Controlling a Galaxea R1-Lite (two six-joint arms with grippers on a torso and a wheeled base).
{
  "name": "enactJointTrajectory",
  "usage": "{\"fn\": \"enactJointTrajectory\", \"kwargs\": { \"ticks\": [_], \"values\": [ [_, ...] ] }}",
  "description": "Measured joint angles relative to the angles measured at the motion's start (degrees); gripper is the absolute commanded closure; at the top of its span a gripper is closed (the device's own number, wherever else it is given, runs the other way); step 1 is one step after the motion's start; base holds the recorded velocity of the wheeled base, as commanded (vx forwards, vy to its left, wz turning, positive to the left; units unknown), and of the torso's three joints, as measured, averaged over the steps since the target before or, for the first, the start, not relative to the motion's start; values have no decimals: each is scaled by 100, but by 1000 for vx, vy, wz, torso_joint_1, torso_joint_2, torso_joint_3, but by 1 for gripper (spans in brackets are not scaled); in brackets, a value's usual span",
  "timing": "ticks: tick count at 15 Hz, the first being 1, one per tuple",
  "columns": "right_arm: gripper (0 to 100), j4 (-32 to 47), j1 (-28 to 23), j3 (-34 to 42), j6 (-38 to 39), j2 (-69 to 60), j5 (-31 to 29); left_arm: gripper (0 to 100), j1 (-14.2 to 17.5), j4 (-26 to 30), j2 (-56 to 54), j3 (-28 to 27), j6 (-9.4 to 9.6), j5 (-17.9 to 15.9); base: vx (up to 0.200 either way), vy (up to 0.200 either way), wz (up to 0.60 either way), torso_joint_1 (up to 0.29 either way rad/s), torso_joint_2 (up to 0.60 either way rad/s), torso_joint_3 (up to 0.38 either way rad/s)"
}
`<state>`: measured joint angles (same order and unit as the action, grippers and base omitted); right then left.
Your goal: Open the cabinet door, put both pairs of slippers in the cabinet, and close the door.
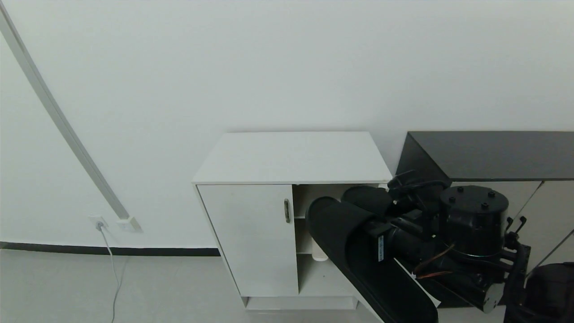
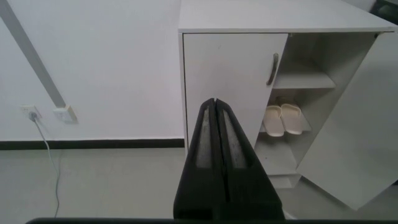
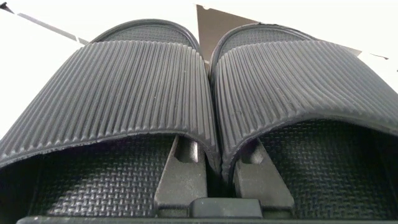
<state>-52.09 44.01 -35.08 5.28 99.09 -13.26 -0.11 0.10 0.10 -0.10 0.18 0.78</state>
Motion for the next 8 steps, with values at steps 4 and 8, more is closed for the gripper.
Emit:
{"fn": "enactJointTrajectory", "kwargs": {
  "ticks": [4,8],
  "values": [
    [100,-7,1,39,-2,0,21,100,0,0,0,0,0,0,0,0,0,0,0,0],
    [100,-7,4,44,-2,17,27,100,0,0,0,0,0,1,0,0,0,-97,220,119]
  ]
}}
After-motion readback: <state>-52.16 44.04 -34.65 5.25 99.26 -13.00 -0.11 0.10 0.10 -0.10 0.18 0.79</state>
